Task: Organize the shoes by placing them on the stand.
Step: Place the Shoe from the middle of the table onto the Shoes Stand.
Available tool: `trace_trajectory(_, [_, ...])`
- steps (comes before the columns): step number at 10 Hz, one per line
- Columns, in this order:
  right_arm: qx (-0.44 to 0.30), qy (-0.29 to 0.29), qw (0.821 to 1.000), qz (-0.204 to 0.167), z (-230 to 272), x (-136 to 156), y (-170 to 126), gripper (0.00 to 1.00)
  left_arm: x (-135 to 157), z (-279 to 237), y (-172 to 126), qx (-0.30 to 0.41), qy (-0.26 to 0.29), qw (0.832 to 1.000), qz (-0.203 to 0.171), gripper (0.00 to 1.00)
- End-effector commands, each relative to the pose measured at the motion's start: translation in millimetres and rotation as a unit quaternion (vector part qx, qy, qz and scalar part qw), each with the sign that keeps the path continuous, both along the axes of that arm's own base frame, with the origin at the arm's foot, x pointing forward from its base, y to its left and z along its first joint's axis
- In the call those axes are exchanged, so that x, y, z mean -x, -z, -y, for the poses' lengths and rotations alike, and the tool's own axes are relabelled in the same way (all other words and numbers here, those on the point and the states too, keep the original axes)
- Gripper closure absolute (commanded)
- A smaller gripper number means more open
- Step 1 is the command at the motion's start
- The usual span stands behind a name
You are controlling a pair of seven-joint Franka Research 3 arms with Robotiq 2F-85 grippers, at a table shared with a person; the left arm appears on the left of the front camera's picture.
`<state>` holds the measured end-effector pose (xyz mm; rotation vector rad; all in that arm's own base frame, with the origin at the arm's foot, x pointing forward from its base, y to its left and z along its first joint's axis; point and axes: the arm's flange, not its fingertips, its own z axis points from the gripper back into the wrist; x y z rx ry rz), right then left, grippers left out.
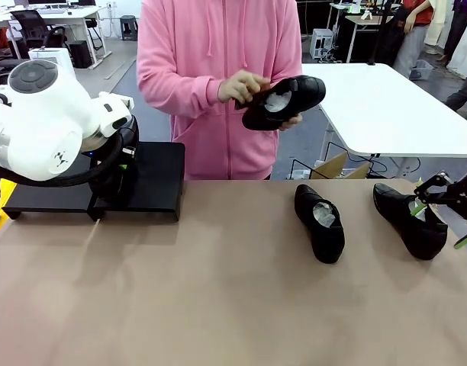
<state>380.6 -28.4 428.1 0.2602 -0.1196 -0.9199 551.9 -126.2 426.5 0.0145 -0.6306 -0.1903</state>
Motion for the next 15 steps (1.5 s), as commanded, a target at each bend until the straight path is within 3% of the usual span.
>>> trace_trajectory(1, [0.001, 0.0, 1.0, 0.003, -1.2, -0.3, 0.0, 0.0, -5.2, 10.9, -1.4, -0.007, -0.01, 1.0, 0.009, 1.0])
trace_trajectory(4, [0.001, 0.0, 1.0, 0.003, -1.2, -0.3, 0.0, 0.0, -6.5, 11.9, -0.4, -0.012, -0.016, 1.0, 0.012, 1.0])
trace_trajectory(8, [0.001, 0.0, 1.0, 0.003, -1.2, -0.3, 0.0, 0.0, -6.9, 10.8, -0.7, -0.009, -0.027, 1.0, 0.008, 0.25])
trace_trajectory(10, [0.001, 0.0, 1.0, 0.003, -1.2, -0.3, 0.0, 0.0, -2.6, 5.6, -9.6, 0.012, -0.043, 0.999, 0.006, 0.25])
trace_trajectory(15, [0.001, 0.0, 1.0, 0.003, -1.2, -0.3, 0.0, 0.0, 53.8, -26.8, -56.1, 0.096, -0.067, 0.993, 0.013, 0.25])
